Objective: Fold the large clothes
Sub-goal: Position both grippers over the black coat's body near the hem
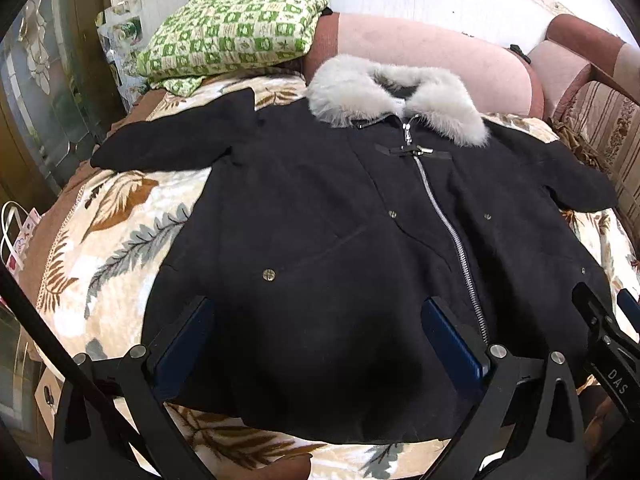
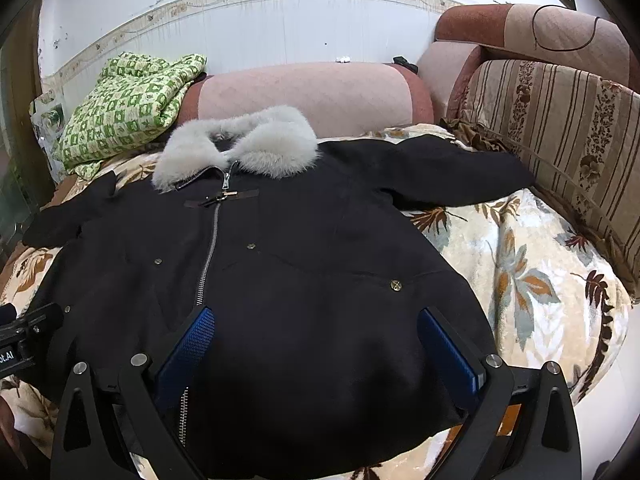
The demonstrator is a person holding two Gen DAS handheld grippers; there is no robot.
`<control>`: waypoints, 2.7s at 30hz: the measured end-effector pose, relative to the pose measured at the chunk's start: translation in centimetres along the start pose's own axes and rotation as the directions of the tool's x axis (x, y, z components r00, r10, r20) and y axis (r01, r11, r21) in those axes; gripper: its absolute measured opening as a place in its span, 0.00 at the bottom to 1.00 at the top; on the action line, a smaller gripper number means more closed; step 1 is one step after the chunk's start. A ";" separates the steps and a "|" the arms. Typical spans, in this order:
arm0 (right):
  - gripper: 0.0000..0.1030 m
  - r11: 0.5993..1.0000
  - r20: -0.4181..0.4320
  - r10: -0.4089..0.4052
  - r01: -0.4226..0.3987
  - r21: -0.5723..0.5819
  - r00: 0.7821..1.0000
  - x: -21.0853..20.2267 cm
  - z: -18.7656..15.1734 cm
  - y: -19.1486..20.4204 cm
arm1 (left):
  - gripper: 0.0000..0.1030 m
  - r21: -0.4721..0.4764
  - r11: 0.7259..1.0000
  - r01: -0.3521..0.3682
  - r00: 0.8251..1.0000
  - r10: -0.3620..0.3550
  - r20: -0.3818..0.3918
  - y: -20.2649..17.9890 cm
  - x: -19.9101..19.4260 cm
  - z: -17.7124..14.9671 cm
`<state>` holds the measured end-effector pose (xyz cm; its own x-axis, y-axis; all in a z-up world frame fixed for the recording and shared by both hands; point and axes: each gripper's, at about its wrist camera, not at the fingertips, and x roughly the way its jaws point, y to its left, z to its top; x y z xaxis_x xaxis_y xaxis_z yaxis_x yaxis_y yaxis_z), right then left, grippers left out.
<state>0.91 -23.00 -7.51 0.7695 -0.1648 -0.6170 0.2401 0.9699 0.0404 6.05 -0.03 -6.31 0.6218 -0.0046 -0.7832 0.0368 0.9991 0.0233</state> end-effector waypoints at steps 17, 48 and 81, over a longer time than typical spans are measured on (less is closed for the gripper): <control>0.99 1.000 -0.033 0.001 0.000 0.013 0.999 0.9 -0.1 0.0 | 1.00 -0.019 1.000 -0.018 0.984 0.015 -0.180 0.2 6.4 -3.0; 0.99 0.999 -0.022 -0.020 0.020 -0.027 1.000 -0.1 0.3 1.8 | 1.00 -0.142 0.989 0.029 0.966 0.008 0.258 4.7 -5.5 0.4; 0.99 0.993 -0.046 -0.026 0.020 -0.120 0.999 0.9 0.8 5.7 | 1.00 -0.237 0.971 -0.039 0.996 0.056 0.065 9.9 -0.6 0.5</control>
<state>3.42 -17.79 -7.19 0.7350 -0.1814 -0.6533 0.1829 0.9809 -0.0666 6.45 9.84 -5.26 0.6722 0.0486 -0.7387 -0.1739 0.9803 -0.0938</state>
